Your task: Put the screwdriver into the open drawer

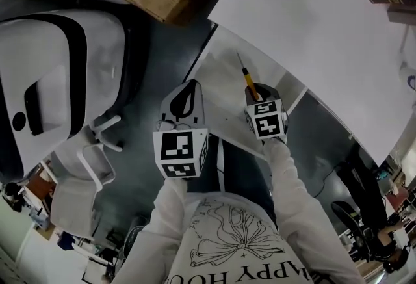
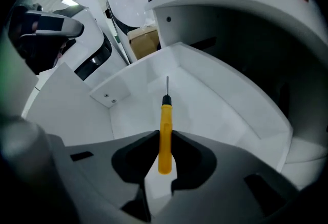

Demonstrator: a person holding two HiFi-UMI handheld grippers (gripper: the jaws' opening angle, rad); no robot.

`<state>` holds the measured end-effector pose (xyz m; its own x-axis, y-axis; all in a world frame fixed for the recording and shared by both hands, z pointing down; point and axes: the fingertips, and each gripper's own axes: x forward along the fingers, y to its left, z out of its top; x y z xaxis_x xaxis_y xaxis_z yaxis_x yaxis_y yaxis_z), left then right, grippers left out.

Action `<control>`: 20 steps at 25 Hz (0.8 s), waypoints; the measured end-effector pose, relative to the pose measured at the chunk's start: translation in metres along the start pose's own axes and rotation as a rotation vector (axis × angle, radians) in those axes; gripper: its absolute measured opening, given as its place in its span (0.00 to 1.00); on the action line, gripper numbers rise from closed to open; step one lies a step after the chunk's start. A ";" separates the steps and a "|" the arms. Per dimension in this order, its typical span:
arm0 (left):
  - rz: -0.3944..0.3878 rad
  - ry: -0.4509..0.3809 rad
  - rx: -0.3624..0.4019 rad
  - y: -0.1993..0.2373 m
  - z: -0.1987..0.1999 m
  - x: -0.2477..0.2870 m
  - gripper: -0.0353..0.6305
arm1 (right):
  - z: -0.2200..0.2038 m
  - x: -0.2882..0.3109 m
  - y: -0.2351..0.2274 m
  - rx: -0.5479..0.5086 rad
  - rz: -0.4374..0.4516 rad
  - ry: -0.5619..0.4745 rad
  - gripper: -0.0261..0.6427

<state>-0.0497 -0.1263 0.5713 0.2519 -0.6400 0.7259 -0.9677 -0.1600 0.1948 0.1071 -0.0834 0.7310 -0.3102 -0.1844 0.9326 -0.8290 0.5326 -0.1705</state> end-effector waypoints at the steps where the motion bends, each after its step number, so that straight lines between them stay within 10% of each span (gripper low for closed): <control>1: 0.003 0.004 -0.002 0.000 -0.002 0.001 0.06 | -0.002 0.004 0.000 0.002 0.005 0.007 0.14; 20: 0.034 0.010 -0.031 0.008 -0.016 -0.001 0.06 | -0.025 0.043 -0.009 0.053 -0.010 0.076 0.15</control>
<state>-0.0579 -0.1148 0.5823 0.2194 -0.6372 0.7388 -0.9750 -0.1151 0.1903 0.1129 -0.0754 0.7803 -0.2675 -0.1252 0.9554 -0.8559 0.4862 -0.1759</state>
